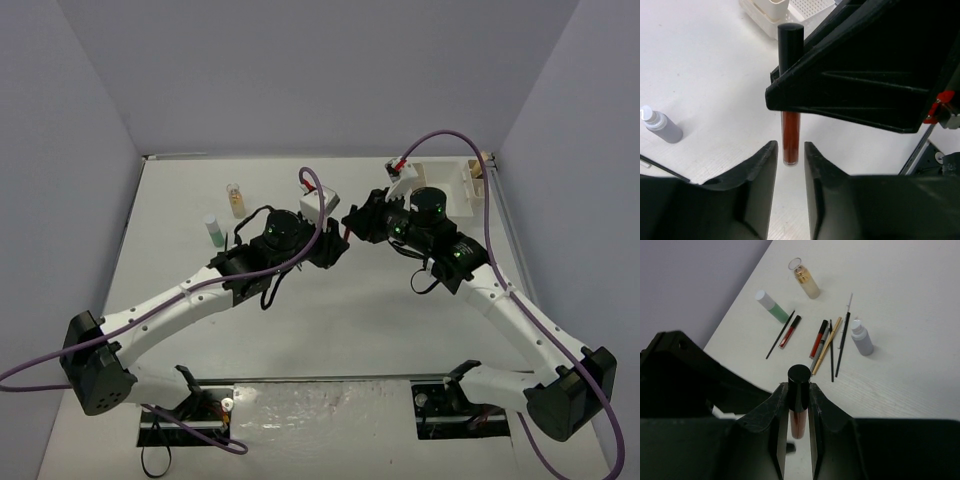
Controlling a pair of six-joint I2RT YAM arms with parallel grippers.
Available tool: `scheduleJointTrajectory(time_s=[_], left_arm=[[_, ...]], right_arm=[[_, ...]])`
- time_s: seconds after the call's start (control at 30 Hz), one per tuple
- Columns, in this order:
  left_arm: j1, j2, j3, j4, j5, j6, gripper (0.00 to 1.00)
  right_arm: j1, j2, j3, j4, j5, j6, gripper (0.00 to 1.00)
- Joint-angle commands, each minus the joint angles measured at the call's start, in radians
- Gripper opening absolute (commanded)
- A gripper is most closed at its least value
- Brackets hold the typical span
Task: Organize the makeup
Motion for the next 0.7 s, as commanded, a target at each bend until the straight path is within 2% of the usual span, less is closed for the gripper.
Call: scheduleJointTrajectory(time_s=[0.0, 0.1, 0.17, 0.27, 0.37, 0.53, 0.67], left_arm=[[0.014, -0.005, 0.074, 0.028, -0.058, -0.029, 0.53], [0.048, -0.008, 0.08, -0.049, -0.084, -0.06, 0.84], [0.085, -0.022, 0.083, -0.114, -0.104, -0.089, 0.94], [0.155, -0.055, 0.09, -0.259, -0.137, -0.131, 0.97], [0.259, -0.095, 0.088, -0.401, -0.141, -0.165, 0.97], [0.423, -0.181, 0.062, -0.593, -0.144, -0.133, 0.97], [0.482, -0.239, 0.023, -0.652, -0.153, -0.058, 0.97]], right_arm=[[-0.007, 0.01, 0.038, 0.067, 0.111, -0.061, 0.0], [-0.018, 0.021, 0.062, 0.063, 0.217, -0.117, 0.0], [-0.034, 0.039, 0.085, 0.062, 0.322, -0.16, 0.0], [-0.084, 0.096, 0.136, 0.076, 0.443, -0.26, 0.0], [-0.175, 0.157, 0.168, 0.145, 0.498, -0.309, 0.0], [-0.276, 0.289, 0.216, 0.303, 0.525, -0.374, 0.0], [-0.33, 0.421, 0.294, 0.361, 0.516, -0.412, 0.0]])
